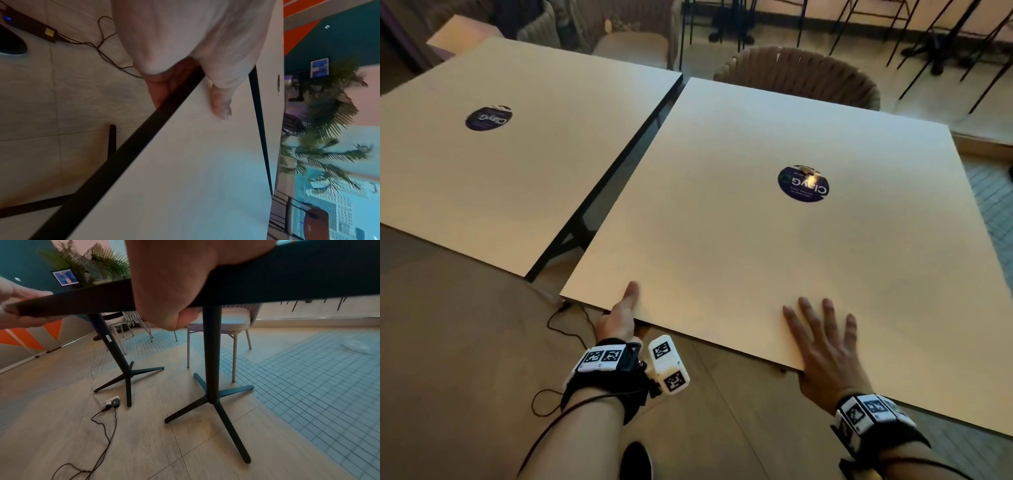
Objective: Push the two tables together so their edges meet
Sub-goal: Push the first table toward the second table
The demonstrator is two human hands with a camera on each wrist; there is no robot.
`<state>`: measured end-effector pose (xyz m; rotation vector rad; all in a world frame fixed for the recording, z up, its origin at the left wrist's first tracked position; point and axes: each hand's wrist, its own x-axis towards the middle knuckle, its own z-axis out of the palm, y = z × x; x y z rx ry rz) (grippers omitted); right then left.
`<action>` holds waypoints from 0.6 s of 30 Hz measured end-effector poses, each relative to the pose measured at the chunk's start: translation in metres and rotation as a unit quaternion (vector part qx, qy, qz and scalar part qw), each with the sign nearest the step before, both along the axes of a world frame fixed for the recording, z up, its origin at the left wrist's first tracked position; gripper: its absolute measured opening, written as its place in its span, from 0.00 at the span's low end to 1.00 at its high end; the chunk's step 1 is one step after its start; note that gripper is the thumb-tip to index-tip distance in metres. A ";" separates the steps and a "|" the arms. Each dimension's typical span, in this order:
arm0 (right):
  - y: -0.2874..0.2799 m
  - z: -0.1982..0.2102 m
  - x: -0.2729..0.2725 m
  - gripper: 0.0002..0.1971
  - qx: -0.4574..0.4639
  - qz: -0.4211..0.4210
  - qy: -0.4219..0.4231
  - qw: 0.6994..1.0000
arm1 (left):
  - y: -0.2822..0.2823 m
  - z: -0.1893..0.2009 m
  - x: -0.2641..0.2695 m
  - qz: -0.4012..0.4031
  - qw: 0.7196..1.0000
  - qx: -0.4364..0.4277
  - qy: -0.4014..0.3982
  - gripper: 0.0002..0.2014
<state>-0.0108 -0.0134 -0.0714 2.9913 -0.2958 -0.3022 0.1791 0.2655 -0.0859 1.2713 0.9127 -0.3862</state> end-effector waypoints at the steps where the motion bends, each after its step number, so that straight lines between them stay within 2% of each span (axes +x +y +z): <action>1: 0.000 0.000 -0.001 0.60 0.001 0.000 0.000 1.000 | 0.001 0.000 -0.002 0.000 1.000 0.000 0.006 0.35; 4: 0.003 0.001 -0.006 0.61 0.003 0.007 0.004 1.000 | 0.006 0.004 -0.011 0.011 0.999 -0.030 0.008 0.33; 8: 0.004 0.000 -0.004 0.62 0.010 0.011 0.006 1.000 | 0.009 0.012 -0.011 0.024 0.999 -0.027 0.008 0.29; 18: 0.011 -0.002 0.018 0.61 0.031 0.017 -0.014 0.999 | 0.011 0.013 0.022 0.030 0.998 -0.051 -0.009 0.30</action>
